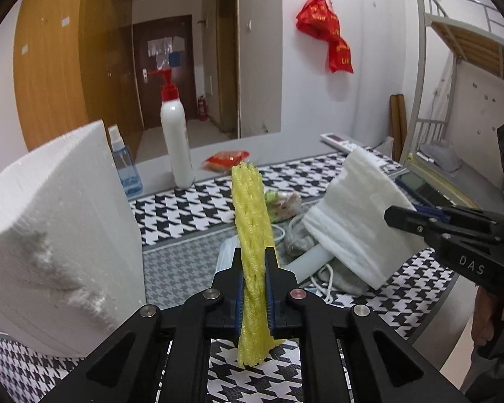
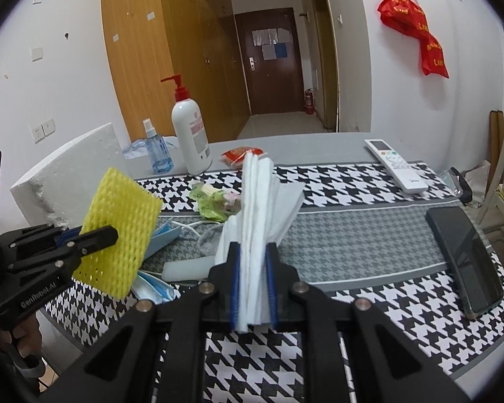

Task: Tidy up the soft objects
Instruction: 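Raise the white tissues with the right gripper while the left gripper holds the yellow net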

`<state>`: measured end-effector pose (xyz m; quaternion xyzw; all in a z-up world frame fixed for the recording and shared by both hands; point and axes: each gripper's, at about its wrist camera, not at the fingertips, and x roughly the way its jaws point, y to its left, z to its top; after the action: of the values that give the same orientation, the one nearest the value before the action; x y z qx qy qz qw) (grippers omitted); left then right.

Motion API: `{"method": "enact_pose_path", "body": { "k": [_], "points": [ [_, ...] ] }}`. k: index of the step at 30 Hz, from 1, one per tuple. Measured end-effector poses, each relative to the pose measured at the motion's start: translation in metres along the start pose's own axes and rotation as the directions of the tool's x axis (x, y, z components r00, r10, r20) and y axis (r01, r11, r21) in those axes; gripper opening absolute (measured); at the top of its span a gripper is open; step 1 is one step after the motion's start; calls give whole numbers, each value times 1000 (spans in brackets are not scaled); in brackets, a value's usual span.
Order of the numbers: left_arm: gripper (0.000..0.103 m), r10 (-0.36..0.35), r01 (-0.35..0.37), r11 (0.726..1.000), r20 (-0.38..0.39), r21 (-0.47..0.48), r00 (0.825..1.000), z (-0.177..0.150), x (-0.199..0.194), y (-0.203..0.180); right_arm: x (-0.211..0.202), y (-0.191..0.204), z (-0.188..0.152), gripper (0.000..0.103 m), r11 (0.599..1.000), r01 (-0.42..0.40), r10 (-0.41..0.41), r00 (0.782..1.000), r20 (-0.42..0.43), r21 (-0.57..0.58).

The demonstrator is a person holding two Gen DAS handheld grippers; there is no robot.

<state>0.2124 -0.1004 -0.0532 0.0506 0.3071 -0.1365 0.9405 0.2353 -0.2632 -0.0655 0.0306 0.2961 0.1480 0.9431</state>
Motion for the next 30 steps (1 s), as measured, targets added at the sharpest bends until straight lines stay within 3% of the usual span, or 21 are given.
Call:
{"method": "enact_pose_path", "body": {
  "k": [8, 12, 13, 15, 28, 30],
  "points": [
    [11, 7, -8, 1000, 25, 16, 1000, 4, -8, -2, -10, 10, 0, 17, 1000, 6, -5, 1000, 20, -26],
    [11, 3, -3, 1000, 25, 18, 1000, 1, -10, -2, -2, 8, -5, 20, 1000, 26, -26, 999, -27, -17],
    [11, 1, -2, 1000, 26, 19, 1000, 0, -11, -2, 1, 8, -7, 26, 999, 41, -42, 998, -41, -19],
    [11, -1, 0, 1000, 28, 23, 1000, 0, -12, -2, 9, 8, -11, 65, 998, 58, -60, 996, -72, -21],
    [11, -11, 11, 1000, 2, 13, 1000, -3, -3, 3, 36, 3, -24, 65, 995, 90, -95, 985, -148, -35],
    [11, -12, 12, 1000, -1, 13, 1000, -4, -2, 4, 38, 2, -25, 55, 996, 86, -90, 983, -158, -32]
  ]
}}
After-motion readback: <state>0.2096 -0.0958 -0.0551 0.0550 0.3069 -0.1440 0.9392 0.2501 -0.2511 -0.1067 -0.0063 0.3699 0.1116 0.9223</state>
